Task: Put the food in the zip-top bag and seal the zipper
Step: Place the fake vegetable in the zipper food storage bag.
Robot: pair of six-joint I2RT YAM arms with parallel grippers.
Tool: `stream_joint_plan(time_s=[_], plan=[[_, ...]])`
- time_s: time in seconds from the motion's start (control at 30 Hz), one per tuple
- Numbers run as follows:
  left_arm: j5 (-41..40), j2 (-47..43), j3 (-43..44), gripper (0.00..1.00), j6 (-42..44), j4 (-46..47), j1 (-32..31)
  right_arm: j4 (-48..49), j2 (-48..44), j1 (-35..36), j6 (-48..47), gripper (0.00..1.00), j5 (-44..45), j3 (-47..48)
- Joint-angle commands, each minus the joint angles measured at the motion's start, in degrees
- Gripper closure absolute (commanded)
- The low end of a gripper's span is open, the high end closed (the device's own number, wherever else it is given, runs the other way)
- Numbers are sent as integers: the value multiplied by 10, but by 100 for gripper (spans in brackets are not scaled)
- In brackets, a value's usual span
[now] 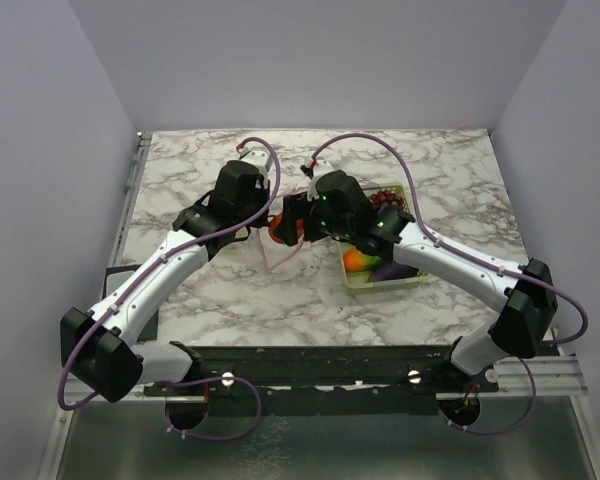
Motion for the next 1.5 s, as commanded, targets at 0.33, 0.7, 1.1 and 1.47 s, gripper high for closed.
stream_joint_plan(time_s=[0.33,0.7,1.1,1.47], plan=[[1,-16,-5,100,-6,7,2,-11,41,8,29,39,25,30],[2,-14,-6,100,-5,7,2,-11,39,9,28,8,48,39],[3,-10,-6,100,-6,7,2,-19,-12,9,21,0,75,11],[1,-9,-7,100,-6,7,2,-62,-108,9,-3,0,152,-51]])
